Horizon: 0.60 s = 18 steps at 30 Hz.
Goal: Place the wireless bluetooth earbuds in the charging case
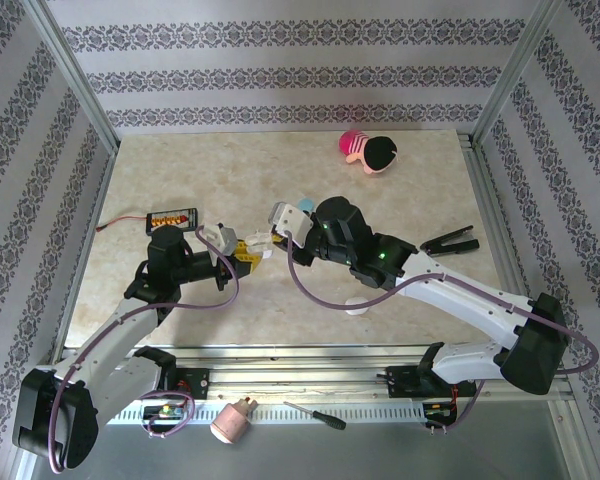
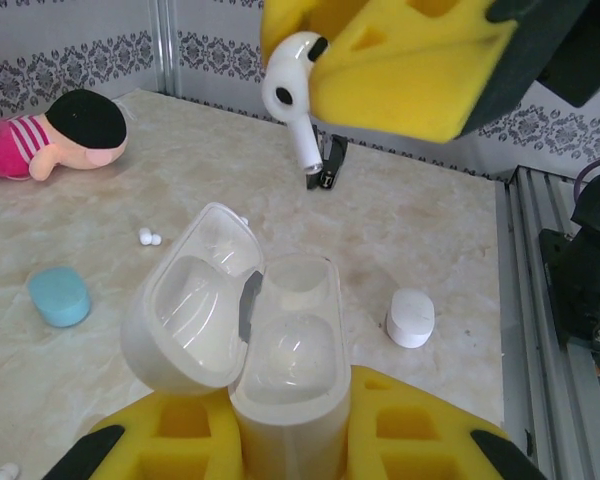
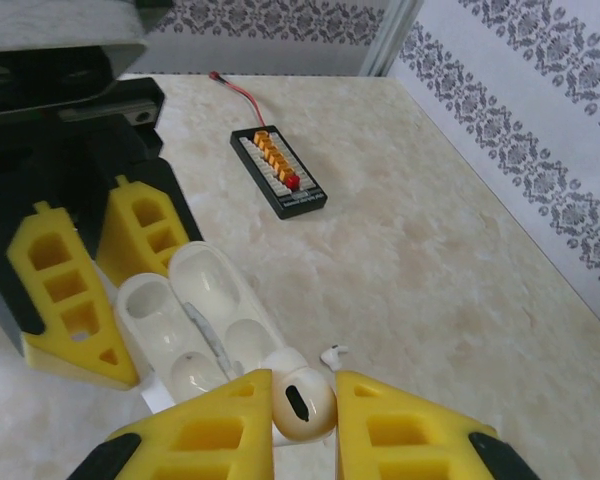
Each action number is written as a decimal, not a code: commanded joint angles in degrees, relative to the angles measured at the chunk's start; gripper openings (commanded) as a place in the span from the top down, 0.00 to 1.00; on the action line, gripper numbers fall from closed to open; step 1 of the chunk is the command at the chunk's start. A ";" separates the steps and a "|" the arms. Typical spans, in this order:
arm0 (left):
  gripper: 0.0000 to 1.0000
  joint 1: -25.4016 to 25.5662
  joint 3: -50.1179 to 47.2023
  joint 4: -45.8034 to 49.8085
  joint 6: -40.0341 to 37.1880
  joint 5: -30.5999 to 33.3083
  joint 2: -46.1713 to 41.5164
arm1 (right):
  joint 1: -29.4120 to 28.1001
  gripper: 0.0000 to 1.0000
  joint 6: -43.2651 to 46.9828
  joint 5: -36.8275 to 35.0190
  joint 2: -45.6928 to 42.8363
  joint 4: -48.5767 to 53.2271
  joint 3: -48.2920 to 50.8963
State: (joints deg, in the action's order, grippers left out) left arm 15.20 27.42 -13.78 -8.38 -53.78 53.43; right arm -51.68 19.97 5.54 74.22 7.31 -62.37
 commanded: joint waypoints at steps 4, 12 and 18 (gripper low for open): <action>1.00 -0.69 2.70 0.73 2.21 -2.32 -0.90 | -0.87 0.83 2.17 3.58 -0.02 -3.33 0.76; 1.00 -0.69 3.33 1.55 2.69 -2.64 -1.97 | -0.88 0.83 2.26 5.78 2.22 -3.75 0.76; 1.00 -0.68 3.45 1.92 2.83 -2.39 -2.83 | -0.87 0.83 2.64 6.06 3.12 -4.04 1.20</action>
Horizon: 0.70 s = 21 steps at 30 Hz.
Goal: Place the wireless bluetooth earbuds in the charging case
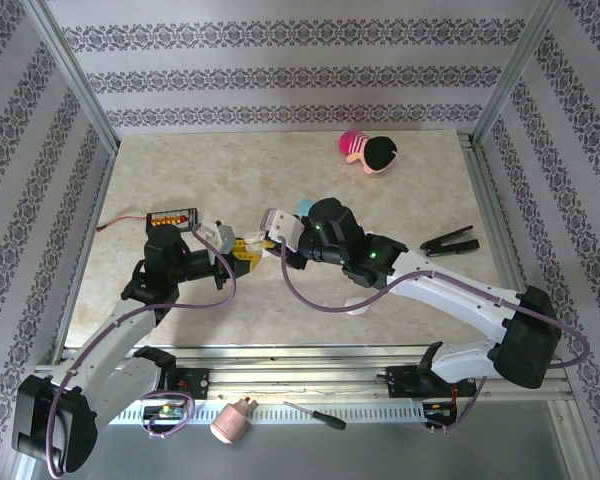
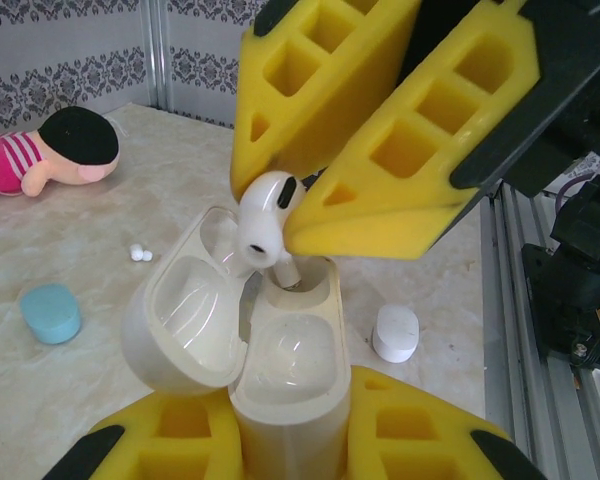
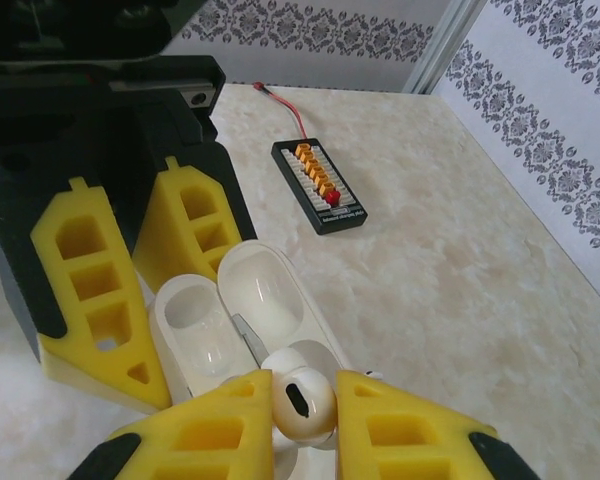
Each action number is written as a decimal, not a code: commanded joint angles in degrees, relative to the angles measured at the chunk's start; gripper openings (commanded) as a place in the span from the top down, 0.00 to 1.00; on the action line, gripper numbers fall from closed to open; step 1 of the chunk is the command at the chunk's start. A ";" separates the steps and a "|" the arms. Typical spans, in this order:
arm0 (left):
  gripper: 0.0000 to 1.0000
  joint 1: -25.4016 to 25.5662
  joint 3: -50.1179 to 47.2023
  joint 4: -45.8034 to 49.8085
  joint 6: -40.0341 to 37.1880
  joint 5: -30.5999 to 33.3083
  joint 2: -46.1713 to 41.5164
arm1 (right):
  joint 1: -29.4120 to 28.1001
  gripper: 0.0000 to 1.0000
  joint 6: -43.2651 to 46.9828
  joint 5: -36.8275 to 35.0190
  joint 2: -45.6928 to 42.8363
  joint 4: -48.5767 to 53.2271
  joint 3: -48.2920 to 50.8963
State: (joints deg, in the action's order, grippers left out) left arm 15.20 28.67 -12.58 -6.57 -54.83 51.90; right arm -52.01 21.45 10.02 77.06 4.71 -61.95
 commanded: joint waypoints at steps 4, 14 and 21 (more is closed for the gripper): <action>1.00 -0.63 2.24 -0.04 1.11 -0.78 -1.15 | -0.53 0.83 1.56 1.38 0.12 -0.84 1.12; 1.00 -0.70 2.34 -1.31 1.65 -0.54 -0.28 | -0.46 0.75 2.80 5.62 -0.95 3.17 1.33; 1.00 -0.69 2.02 -1.60 1.65 -0.15 -0.44 | -0.37 0.64 2.48 5.92 -1.94 3.64 0.78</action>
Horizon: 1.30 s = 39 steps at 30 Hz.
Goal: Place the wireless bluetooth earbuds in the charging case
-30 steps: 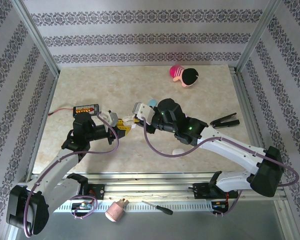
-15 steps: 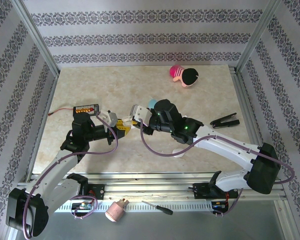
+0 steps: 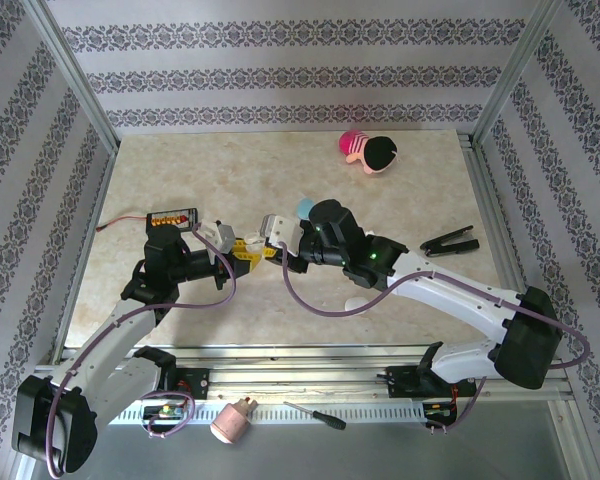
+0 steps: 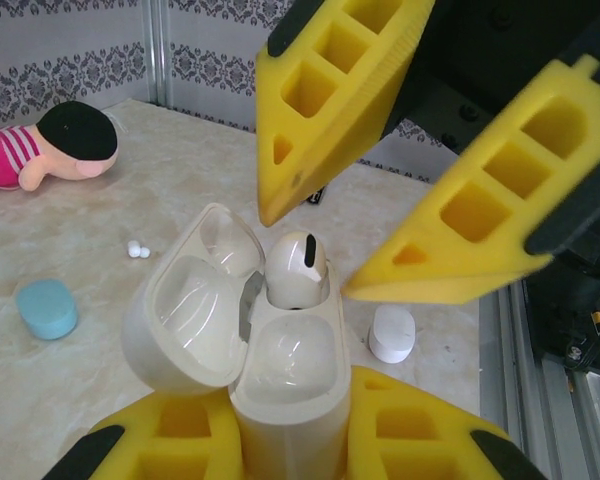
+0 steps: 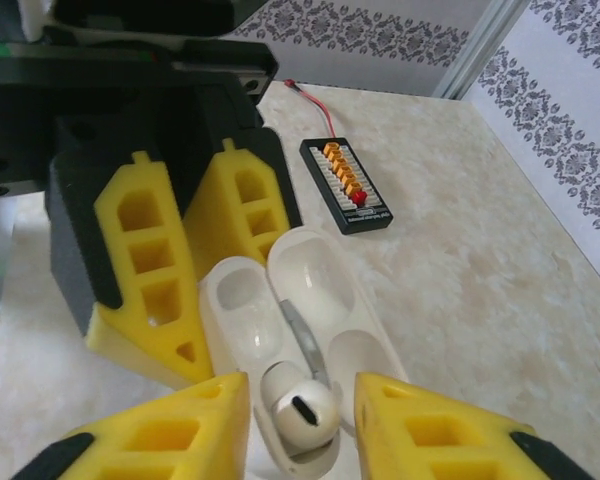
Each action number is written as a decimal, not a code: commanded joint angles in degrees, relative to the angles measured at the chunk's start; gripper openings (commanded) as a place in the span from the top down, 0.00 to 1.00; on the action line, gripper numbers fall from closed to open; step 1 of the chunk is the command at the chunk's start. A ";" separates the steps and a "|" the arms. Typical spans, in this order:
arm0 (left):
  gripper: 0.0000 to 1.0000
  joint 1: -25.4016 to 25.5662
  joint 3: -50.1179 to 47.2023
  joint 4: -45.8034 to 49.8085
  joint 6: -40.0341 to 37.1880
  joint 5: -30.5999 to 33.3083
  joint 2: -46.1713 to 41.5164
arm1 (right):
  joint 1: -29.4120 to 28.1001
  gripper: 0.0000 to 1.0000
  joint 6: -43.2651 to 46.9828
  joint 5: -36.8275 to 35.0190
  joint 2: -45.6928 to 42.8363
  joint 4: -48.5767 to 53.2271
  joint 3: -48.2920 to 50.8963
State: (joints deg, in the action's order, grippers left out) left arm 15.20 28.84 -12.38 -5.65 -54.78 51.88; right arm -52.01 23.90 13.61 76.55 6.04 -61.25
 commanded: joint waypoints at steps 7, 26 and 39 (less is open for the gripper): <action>1.00 -0.70 0.90 -3.65 -0.50 -0.04 0.57 | 2.28 0.44 -5.03 7.19 -5.71 -2.56 1.86; 1.00 -0.69 -3.74 -12.45 -6.19 -0.06 1.48 | 26.11 0.33 -39.95 -4.36 -2.84 -3.64 10.31; 1.00 -3.98 -8.07 -15.86 -1.12 8.39 -1.09 | 25.26 0.32 -42.69 1.37 19.12 -0.65 -0.70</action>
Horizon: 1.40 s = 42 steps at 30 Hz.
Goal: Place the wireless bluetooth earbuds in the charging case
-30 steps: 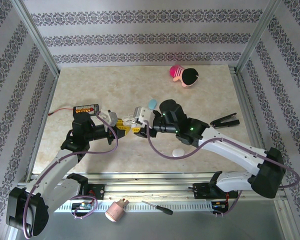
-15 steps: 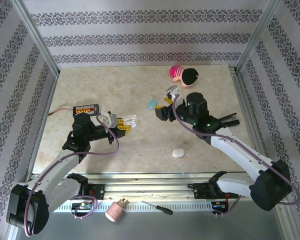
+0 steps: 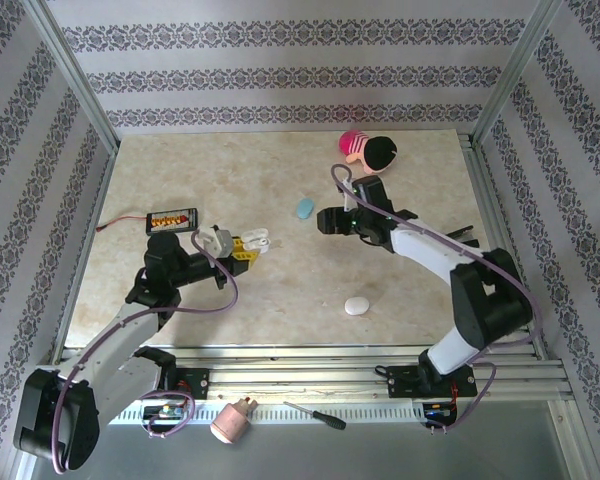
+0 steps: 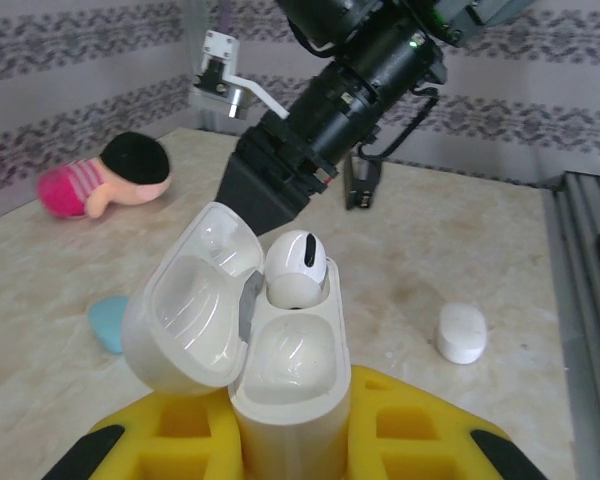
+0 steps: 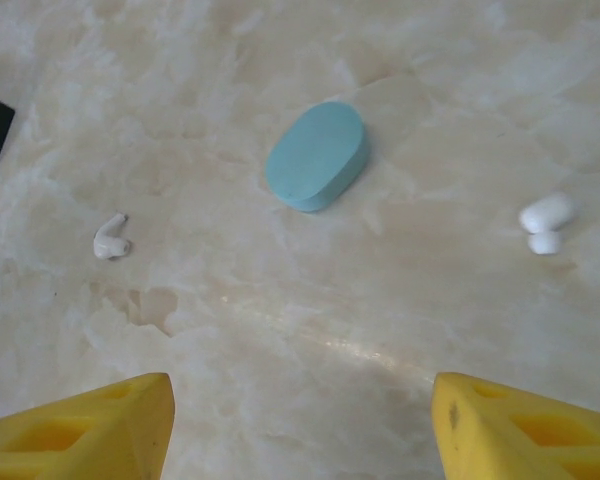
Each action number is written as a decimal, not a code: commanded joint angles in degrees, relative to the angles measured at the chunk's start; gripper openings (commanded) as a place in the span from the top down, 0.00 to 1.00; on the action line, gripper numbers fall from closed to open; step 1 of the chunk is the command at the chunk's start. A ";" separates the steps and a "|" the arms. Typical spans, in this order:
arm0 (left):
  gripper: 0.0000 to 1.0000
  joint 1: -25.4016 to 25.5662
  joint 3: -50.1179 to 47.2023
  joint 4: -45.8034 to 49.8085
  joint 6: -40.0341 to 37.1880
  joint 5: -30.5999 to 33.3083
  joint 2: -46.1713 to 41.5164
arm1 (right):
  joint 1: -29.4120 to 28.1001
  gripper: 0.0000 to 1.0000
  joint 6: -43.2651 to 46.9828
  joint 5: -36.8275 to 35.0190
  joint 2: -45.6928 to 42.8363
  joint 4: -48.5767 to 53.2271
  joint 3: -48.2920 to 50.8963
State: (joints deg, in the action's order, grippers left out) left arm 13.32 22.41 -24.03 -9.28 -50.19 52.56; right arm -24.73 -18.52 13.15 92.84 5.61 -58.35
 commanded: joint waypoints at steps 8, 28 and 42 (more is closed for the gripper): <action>1.00 -5.43 -4.40 -4.53 6.59 17.48 -6.71 | -9.51 0.35 1.90 1.16 17.02 1.23 -16.53; 1.00 -6.21 -4.33 -5.01 6.57 15.16 -8.10 | -17.13 0.60 6.40 -5.84 41.54 13.34 -44.95; 1.00 -6.40 -5.31 -5.24 6.91 14.80 -9.47 | -17.50 0.81 8.97 -6.67 41.40 18.52 -46.38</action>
State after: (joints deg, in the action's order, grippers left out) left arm 7.73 17.50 -26.26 -3.29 -34.33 44.16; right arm -41.52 -10.68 7.77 134.85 21.87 -104.49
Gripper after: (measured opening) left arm 0.205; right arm 0.191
